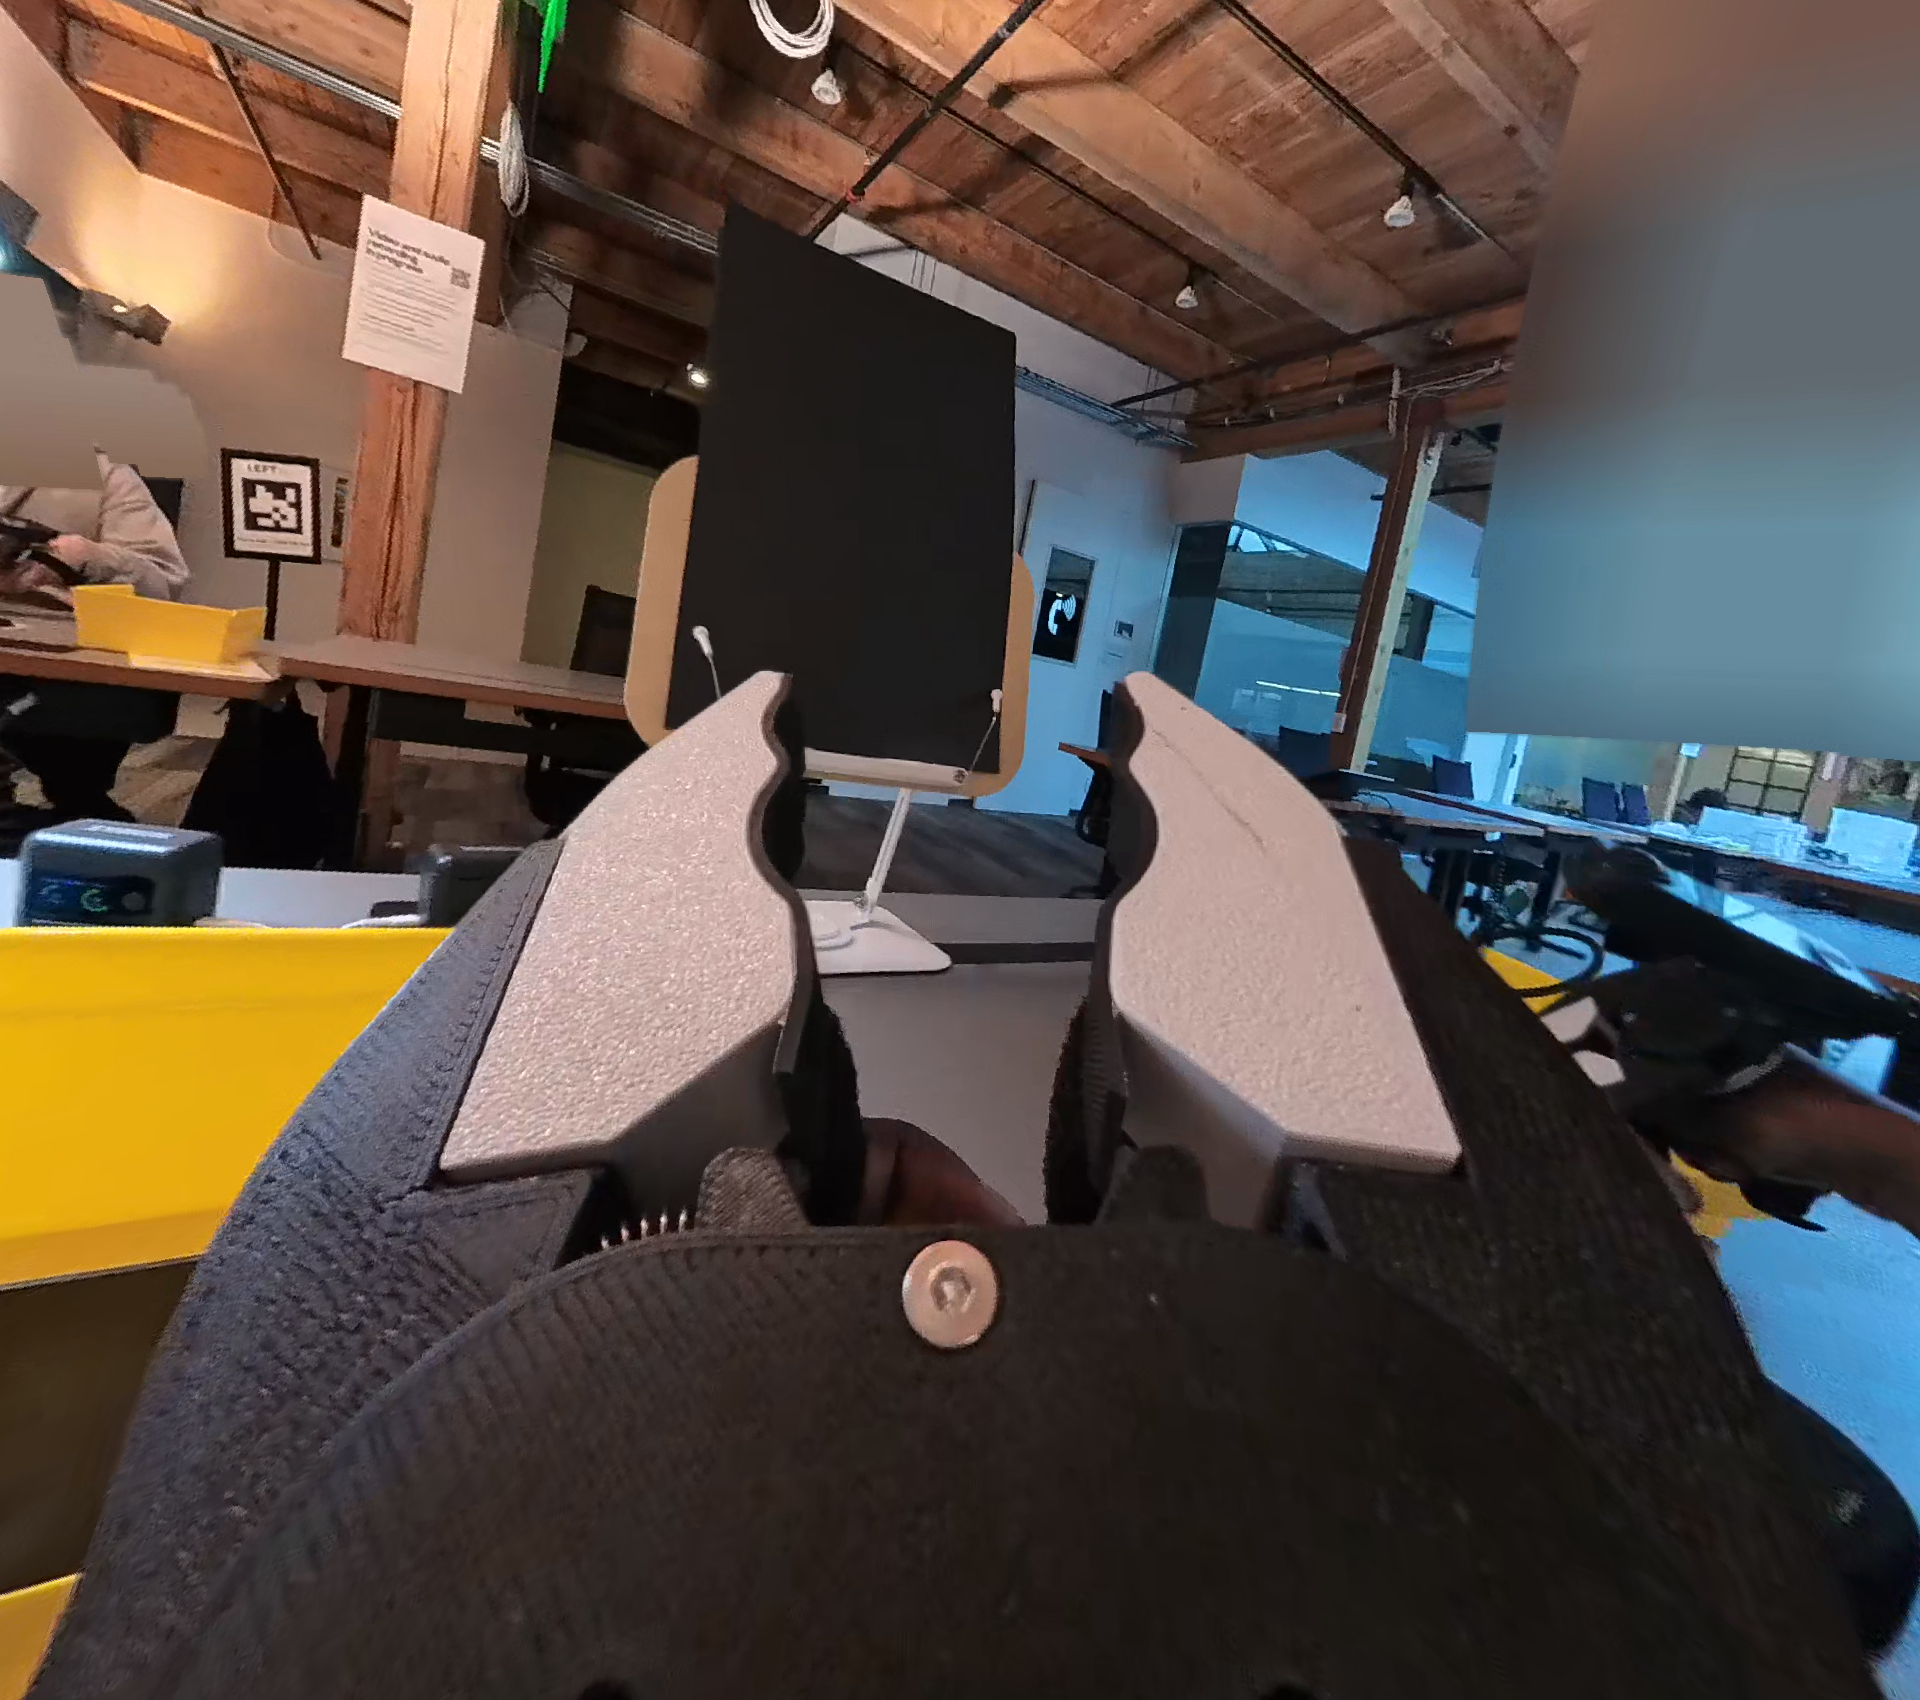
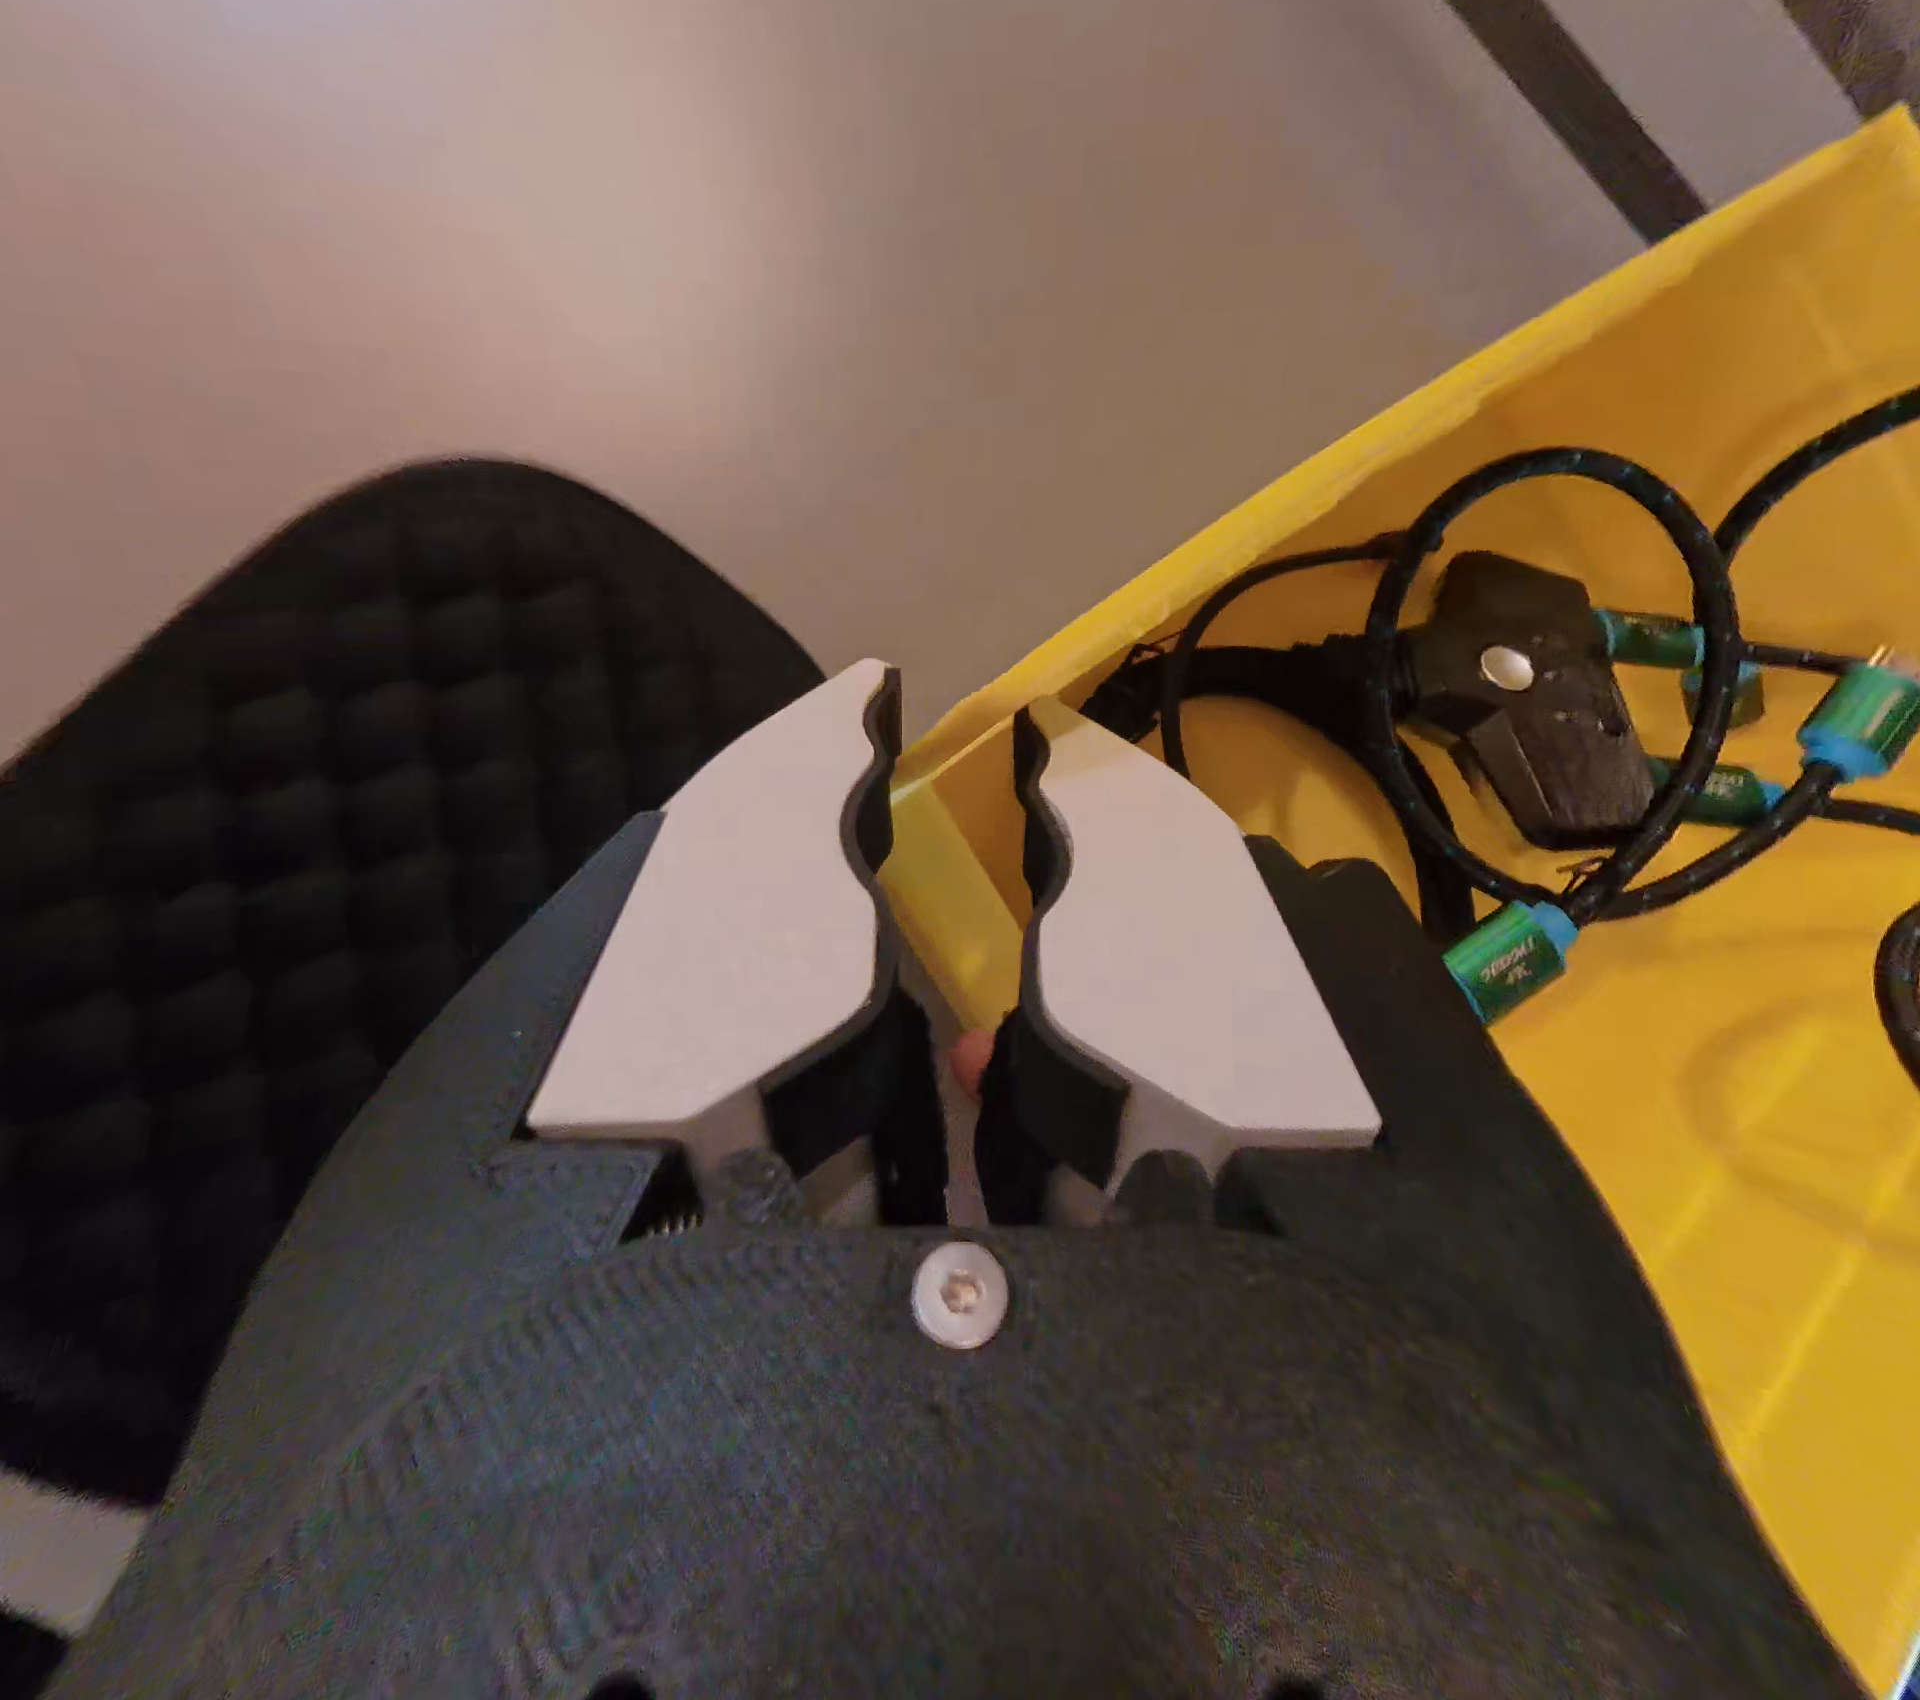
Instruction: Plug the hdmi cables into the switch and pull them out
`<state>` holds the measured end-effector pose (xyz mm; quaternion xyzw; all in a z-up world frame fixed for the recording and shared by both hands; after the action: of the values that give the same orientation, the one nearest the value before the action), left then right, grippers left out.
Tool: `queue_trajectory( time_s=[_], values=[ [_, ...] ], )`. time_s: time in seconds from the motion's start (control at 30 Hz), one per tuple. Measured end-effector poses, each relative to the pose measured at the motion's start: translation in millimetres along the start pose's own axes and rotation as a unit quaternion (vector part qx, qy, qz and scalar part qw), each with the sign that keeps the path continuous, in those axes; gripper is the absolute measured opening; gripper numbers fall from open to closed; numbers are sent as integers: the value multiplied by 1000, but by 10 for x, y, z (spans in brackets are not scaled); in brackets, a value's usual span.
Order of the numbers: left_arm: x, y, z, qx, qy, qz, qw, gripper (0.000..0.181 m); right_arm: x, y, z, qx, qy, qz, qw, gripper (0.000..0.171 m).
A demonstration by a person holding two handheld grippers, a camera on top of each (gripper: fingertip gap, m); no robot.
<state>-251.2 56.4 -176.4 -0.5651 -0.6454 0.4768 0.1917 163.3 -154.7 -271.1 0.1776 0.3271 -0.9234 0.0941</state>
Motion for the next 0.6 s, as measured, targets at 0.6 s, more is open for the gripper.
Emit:
queue_trajectory(
  time_s=[0.6],
  values=[
    [351,-310,407,-23,-66,-65,995,53,1113,-1586,-699,-83,-51,67,993,20]
  ],
)
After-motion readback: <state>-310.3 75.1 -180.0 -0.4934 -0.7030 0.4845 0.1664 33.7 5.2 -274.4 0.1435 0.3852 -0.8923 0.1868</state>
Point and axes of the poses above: each gripper's, where its closed fingertips meet, z back along the fingers, y out of its underside, x = y × z across the jaws, the point moved 8 cm from there along z, back along the fingers, and after that the axes turned 7 degrees about z, right-handed, at the moved point
